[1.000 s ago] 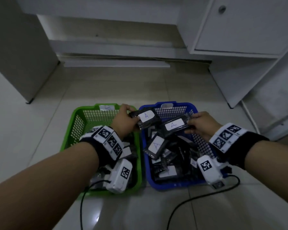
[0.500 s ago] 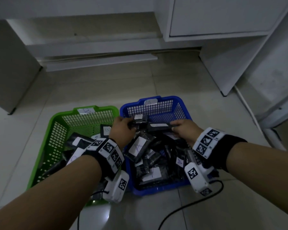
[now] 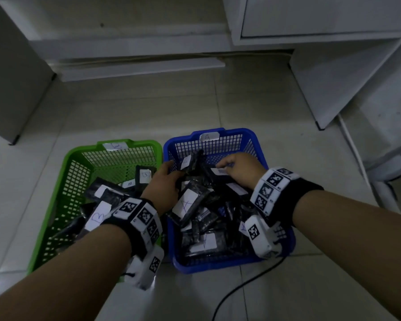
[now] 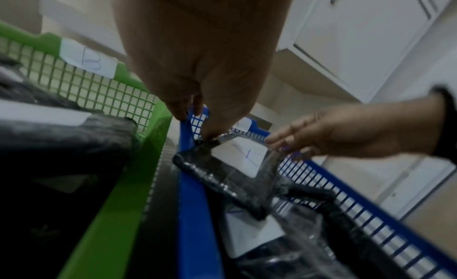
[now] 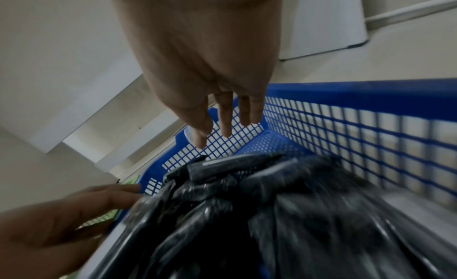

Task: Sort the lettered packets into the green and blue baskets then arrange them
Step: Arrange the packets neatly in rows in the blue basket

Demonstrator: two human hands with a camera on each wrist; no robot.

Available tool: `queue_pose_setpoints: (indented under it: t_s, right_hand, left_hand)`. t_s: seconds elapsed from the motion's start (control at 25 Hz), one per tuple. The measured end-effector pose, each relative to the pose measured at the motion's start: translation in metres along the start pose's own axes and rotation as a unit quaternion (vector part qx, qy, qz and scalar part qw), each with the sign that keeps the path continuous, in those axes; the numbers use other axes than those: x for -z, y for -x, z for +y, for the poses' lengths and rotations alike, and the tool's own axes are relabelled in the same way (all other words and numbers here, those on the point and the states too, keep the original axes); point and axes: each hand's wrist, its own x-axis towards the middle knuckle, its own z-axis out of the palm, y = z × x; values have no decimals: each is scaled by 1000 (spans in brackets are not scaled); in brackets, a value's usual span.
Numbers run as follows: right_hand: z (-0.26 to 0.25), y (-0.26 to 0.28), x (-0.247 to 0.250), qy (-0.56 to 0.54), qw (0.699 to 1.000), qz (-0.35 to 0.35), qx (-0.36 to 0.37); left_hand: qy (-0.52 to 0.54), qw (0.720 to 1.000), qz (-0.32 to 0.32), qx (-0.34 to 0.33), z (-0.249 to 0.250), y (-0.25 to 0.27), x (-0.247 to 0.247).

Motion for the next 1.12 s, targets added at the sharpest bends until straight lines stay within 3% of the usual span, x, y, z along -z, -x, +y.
queue_pose_setpoints:
  t_s: [0.16, 0.28, 0.52, 0.88, 1.04, 1.12]
  right_hand:
    - [8, -29, -6, 132, 983, -113, 55]
    - [16, -37, -7, 129, 978, -150, 65]
    - [25, -40, -15, 204, 963, -161, 78]
    - [31, -37, -16, 151, 970, -176, 66]
    - [25, -38, -10, 244, 960, -128, 46]
    - [25, -43, -3, 257, 957, -121, 56]
  left_hand:
    - [-37, 998, -39, 40, 9, -3, 3]
    - [-43, 996, -51, 64, 13, -4, 3]
    - [-43, 994, -64, 77, 9, -9, 4]
    - [0, 994, -55, 90, 19, -4, 4]
    - [-18, 996, 38, 78, 31, -19, 7]
    - [-31, 996, 43, 65, 35, -35, 9]
